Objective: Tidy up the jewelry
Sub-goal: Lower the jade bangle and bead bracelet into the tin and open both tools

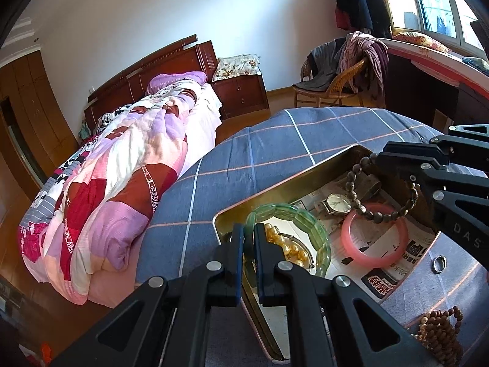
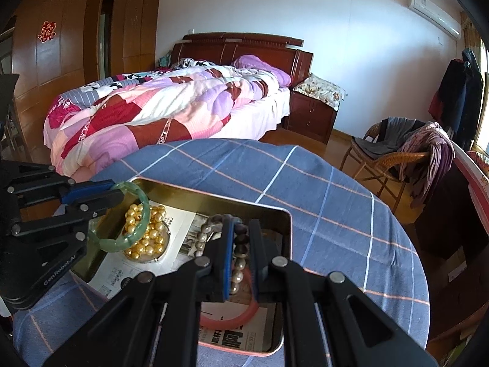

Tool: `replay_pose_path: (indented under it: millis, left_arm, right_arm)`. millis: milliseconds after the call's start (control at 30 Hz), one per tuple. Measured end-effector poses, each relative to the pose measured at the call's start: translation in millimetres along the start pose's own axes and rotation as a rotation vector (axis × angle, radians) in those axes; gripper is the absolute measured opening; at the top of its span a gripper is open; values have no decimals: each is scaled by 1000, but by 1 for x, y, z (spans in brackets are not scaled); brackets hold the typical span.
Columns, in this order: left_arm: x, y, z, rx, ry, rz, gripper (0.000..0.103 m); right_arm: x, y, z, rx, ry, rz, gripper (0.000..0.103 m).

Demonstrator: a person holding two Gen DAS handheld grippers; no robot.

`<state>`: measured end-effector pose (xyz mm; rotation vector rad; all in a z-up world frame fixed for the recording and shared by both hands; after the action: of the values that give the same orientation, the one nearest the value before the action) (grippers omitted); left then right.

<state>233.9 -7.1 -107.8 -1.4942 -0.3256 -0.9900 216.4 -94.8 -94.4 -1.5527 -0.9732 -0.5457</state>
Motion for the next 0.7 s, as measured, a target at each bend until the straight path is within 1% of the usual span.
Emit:
replay_pose_path:
  millis: [300,433,600,700]
  left_arm:
    - [-2,9,-3,5,7,13,7]
    - [-6,13,-4,-4,2,20,8]
    - [-8,13,-2,8,-2,13,8]
    - [-8,14,-2,-1,-2,17,8]
  right_arm:
    - [-5,10,-1,1,-4,38,11]
    - [-10,13,-1,-3,-12,43,12]
    - [-14,16,0,1,-5,56,12]
    - [-16,18,0,-1,-3,62,12]
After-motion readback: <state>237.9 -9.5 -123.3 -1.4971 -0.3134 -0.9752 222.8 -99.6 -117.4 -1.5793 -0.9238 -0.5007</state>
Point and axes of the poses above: each gripper's, at about its wrist camera, not at the fingertips, and y roughly the way its jaws point, z to its left, x to its top, the point moved 9 cm from there along y, roughly the way its jaws point, and after that the axes turned 11 degrees about -x, right-handed, at the moved point
